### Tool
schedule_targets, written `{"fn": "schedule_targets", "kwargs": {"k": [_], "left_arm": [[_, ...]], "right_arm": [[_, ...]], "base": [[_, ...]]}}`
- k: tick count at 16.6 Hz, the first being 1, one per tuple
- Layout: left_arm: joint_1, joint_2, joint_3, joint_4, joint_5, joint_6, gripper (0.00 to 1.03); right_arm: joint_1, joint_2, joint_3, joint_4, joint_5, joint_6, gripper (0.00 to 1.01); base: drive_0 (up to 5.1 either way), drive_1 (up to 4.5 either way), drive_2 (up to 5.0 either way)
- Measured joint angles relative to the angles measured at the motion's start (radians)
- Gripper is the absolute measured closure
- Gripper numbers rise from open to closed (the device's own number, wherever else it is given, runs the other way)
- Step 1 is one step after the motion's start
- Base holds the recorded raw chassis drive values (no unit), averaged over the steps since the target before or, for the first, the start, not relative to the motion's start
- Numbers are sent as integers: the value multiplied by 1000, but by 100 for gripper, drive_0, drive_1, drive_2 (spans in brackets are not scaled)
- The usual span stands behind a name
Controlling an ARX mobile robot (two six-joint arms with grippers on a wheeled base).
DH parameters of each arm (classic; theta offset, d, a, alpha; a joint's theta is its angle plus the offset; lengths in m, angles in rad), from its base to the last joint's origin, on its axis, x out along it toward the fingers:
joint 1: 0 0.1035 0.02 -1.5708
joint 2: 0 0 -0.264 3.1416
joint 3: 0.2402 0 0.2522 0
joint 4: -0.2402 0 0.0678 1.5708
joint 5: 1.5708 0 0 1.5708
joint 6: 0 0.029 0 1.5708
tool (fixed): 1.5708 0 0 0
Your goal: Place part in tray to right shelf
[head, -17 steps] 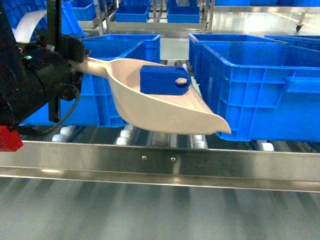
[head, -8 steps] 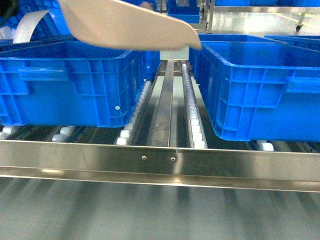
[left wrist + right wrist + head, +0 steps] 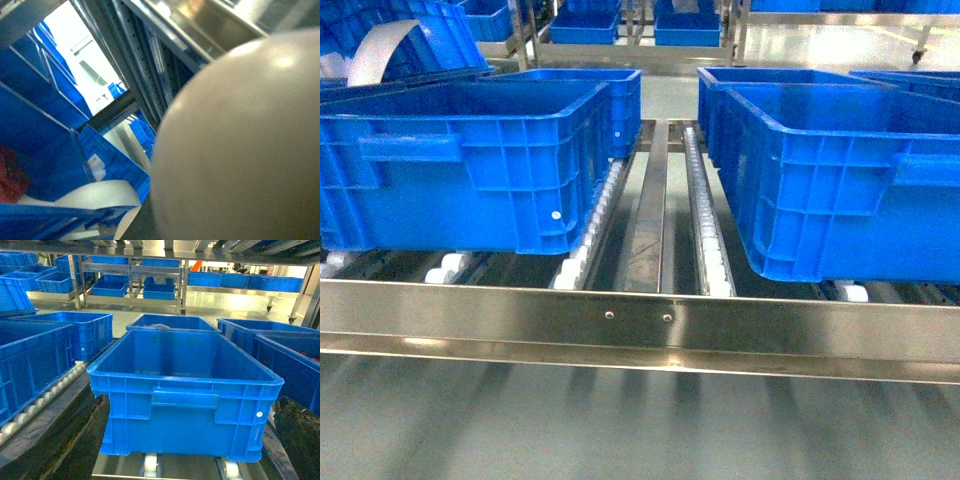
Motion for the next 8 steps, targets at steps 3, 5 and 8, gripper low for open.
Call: {"fn": "schedule_targets", "kwargs": {"k": [3, 5, 8], "left_arm": [[-10, 27, 9, -25, 1, 148, 90], [-7, 35, 9, -17, 5, 177, 90], [-11, 31, 9, -14, 21, 180, 90]], "right_arm": [[0, 0, 0, 0, 0, 0, 3], [0, 0, 0, 0, 0, 0, 3], [0, 0, 0, 0, 0, 0, 3]], "base": [[0, 0, 0], [0, 0, 0], [0, 0, 0]]}}
